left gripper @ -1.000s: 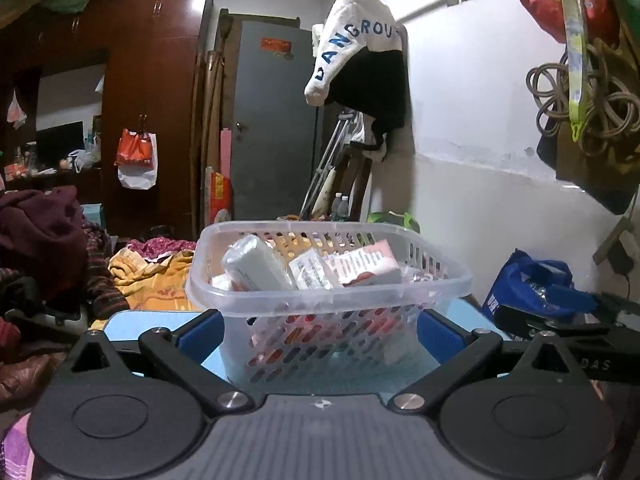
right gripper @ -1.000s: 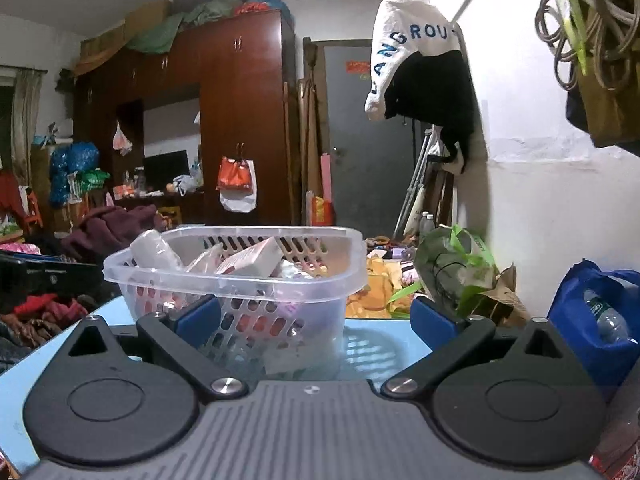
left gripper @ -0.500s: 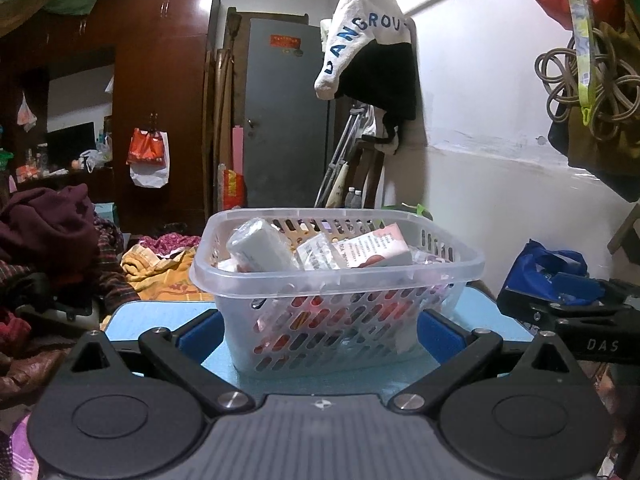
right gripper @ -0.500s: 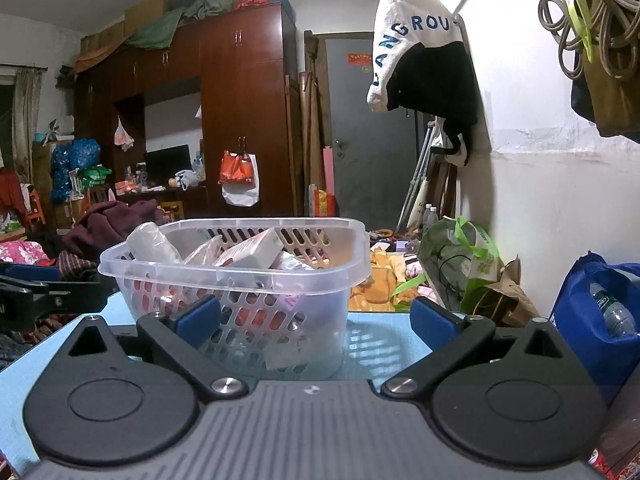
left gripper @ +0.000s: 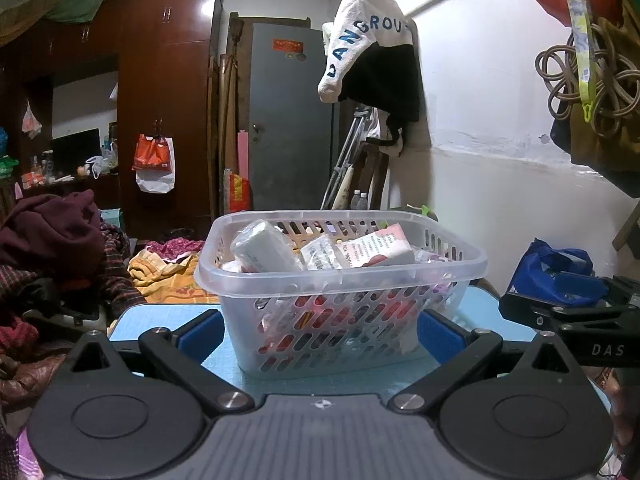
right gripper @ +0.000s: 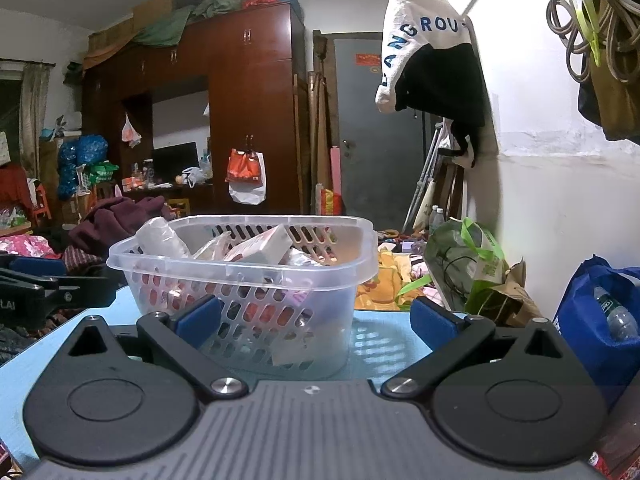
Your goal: Organize objects
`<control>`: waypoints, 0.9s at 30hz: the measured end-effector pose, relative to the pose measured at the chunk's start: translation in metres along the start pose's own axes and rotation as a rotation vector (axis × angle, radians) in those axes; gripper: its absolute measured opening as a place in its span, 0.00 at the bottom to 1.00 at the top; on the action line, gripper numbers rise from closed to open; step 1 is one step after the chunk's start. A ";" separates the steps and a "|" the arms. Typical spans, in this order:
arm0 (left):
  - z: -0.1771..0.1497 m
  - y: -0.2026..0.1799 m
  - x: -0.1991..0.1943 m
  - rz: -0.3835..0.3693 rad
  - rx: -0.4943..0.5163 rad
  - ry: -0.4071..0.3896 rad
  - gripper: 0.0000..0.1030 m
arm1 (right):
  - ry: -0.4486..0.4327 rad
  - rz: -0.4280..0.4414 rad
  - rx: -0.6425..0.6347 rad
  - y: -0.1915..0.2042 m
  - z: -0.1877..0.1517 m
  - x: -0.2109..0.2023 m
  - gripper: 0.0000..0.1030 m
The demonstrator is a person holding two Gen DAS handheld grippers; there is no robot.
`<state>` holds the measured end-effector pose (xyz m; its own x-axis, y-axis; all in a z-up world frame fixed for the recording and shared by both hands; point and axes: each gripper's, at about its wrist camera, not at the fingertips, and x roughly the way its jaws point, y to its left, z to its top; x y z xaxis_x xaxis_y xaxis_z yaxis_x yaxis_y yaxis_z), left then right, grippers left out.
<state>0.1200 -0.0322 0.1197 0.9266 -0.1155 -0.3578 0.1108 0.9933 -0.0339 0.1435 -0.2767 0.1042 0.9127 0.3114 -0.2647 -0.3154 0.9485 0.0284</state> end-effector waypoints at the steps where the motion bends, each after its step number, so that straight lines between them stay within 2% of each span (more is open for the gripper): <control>1: 0.000 0.000 0.000 0.000 0.000 0.000 1.00 | 0.001 0.000 -0.002 0.000 0.000 0.000 1.00; 27: -0.004 0.001 0.002 0.000 -0.017 0.019 1.00 | 0.007 0.003 -0.002 0.001 -0.004 0.001 1.00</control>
<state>0.1207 -0.0317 0.1146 0.9198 -0.1153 -0.3750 0.1043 0.9933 -0.0498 0.1434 -0.2755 0.1001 0.9098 0.3140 -0.2714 -0.3187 0.9474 0.0276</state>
